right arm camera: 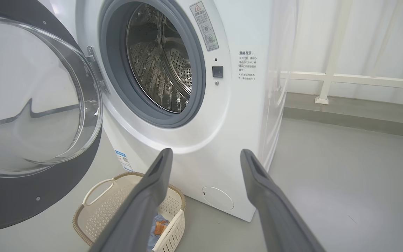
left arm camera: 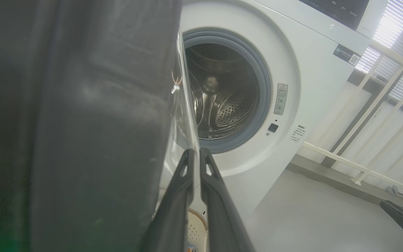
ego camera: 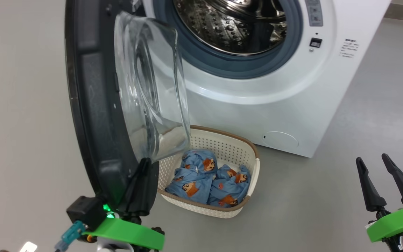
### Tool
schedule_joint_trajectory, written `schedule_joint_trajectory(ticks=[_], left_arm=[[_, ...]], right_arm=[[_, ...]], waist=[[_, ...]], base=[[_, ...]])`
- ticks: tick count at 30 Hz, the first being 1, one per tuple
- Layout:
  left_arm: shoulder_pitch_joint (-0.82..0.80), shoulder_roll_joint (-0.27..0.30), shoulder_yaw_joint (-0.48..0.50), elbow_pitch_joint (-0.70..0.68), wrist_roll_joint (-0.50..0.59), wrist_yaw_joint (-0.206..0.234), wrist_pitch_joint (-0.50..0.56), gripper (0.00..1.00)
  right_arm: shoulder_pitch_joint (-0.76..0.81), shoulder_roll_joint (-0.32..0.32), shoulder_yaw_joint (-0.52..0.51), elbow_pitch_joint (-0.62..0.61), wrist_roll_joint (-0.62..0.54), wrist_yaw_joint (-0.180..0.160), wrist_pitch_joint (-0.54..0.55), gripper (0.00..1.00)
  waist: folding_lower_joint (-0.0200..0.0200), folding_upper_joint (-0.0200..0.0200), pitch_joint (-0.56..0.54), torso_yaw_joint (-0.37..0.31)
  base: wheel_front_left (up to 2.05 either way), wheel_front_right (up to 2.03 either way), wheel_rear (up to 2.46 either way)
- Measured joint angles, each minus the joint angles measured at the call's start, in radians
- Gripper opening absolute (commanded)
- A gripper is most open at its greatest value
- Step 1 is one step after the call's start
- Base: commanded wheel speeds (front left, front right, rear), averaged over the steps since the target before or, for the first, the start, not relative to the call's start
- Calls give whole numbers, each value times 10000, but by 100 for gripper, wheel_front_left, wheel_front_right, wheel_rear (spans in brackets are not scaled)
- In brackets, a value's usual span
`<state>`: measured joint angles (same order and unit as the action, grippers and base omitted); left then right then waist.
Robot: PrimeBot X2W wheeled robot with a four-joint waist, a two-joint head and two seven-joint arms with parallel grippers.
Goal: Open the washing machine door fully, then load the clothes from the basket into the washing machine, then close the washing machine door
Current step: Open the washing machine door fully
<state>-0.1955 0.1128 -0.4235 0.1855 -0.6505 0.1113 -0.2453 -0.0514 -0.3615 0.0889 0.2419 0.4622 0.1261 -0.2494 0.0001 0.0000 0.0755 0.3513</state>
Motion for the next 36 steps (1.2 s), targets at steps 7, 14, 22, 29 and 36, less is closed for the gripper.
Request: schedule_joint_trajectory(ticks=[7, 14, 22, 29, 36], left_arm=[[164, 217, 359, -148, -13, 138, -12, 0], [169, 326, 838, -205, -77, 265, -13, 0], [145, 594, 1526, -115, -77, 318, -27, 0], [-128, 671, 2105, 282, -67, 301, -27, 0], [-698, 805, 3051, 920, 245, 92, -27, 0]], right_arm=[[-1, -146, 15, 0, 0, 0, 0, 100], [-1, -194, 44, 2, 4, 0, 0, 100], [-7, -263, 98, 4, 6, 0, 0, 100], [-12, -360, 117, 4, 8, 0, 0, 100], [-69, -495, 240, 2, 8, 0, 0, 100]], waist=[[0, 1, 8, 386], [0, 0, 53, 725], [0, 0, 157, 969], [0, 0, 277, 1079], [-1, 0, 492, 1126]], base=[[0, 0, 0], [0, 0, 0], [0, 0, 0], [0, 0, 0], [0, 0, 0]])
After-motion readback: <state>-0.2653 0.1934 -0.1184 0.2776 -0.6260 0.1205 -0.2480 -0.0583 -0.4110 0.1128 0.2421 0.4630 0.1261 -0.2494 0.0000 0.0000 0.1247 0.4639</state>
